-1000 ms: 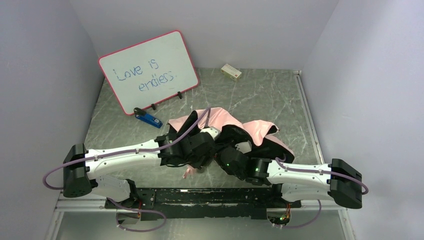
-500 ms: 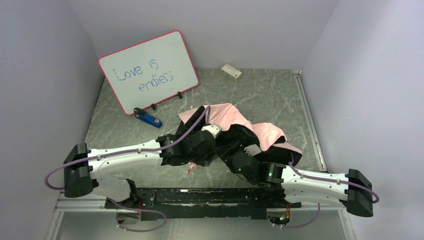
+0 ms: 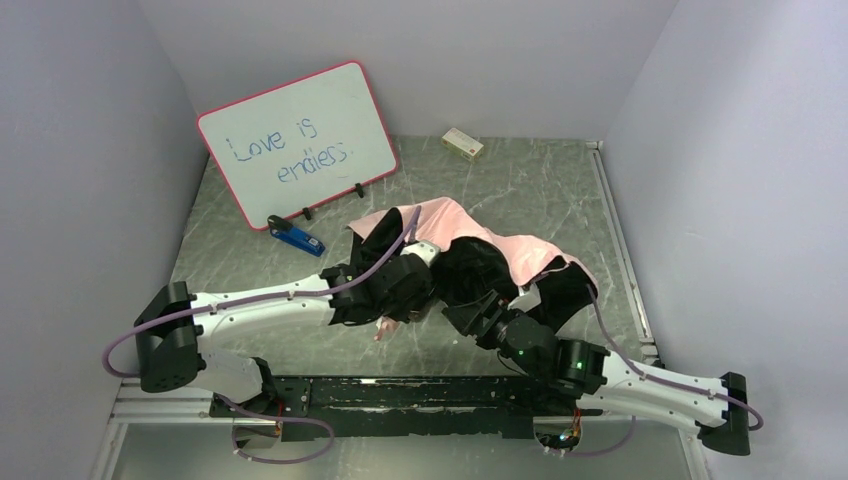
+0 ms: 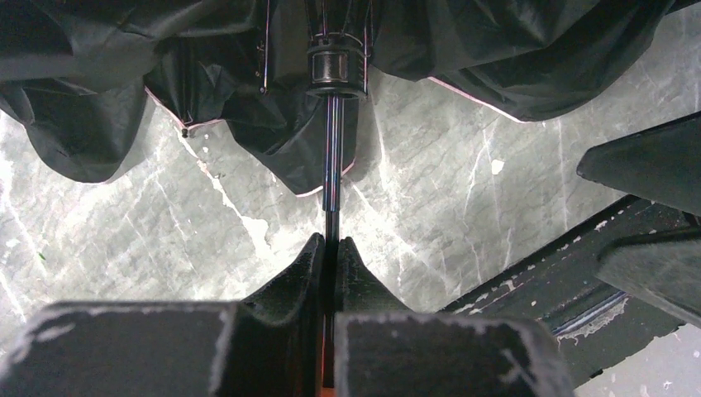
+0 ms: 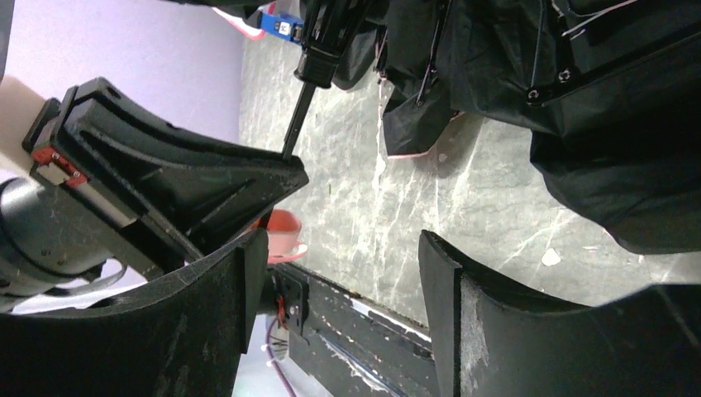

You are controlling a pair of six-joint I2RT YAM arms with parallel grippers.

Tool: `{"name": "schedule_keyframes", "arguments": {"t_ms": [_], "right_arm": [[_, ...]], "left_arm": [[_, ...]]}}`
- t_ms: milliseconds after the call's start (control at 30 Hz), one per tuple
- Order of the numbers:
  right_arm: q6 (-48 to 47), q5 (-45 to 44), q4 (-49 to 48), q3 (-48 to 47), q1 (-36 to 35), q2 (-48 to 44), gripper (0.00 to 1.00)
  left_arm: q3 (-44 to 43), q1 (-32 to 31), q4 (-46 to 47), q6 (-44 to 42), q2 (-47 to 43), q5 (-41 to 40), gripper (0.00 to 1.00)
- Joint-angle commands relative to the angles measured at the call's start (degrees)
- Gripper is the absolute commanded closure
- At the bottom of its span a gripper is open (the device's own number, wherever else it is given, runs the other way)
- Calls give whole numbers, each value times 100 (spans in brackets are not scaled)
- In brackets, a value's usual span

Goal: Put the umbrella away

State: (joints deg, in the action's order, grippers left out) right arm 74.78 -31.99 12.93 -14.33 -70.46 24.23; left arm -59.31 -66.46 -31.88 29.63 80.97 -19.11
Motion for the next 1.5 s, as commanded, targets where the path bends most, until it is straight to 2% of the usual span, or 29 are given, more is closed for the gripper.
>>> {"name": "schedule_keyframes", "arguments": {"t_ms": [0,333,533,667,767,900,1033,1100,1233,1300,1400,1467], "right_arm": [[-521,2,592,-62,6,-355,30],[-1761,-396,2253,-1659,8,-420,29],[-1993,-702,2903,-2447,7,-427,30],[-2431,-1112,3117,-3040,8,-321,30],[-2876,-1330,3278,-3631,6,215,30],[-3405,-1711,3364,-4327,6,1466,29],[-4082,-2065,2940,-4763,194,2329,29],[-4757,-1558,2372,-4876,901,2602,28],[-5506,1140,1597,-4926,3565,3171,28],[-5718,2387,1448,-4995,4649,3631,28],[-5851,3155,1109,-4914,5662,4293,27],[-5759,3284,873,-4827,5943,4651,27]], "left_arm": [[79,85,403,-151,31,-364,95],[-222,361,255,-276,371,-627,95],[-206,414,292,-343,402,-665,95],[19,414,564,-692,285,-478,95],[173,410,779,-1086,172,-273,95],[227,414,837,-1581,159,-244,95],[272,414,949,-2097,137,-26,95],[312,414,1032,-2358,91,82,95],[379,414,1133,-2851,-24,283,95],[401,413,1184,-3175,-77,402,95],[384,414,1301,-3647,-63,695,95],[305,414,1381,-3975,52,964,95]]}}
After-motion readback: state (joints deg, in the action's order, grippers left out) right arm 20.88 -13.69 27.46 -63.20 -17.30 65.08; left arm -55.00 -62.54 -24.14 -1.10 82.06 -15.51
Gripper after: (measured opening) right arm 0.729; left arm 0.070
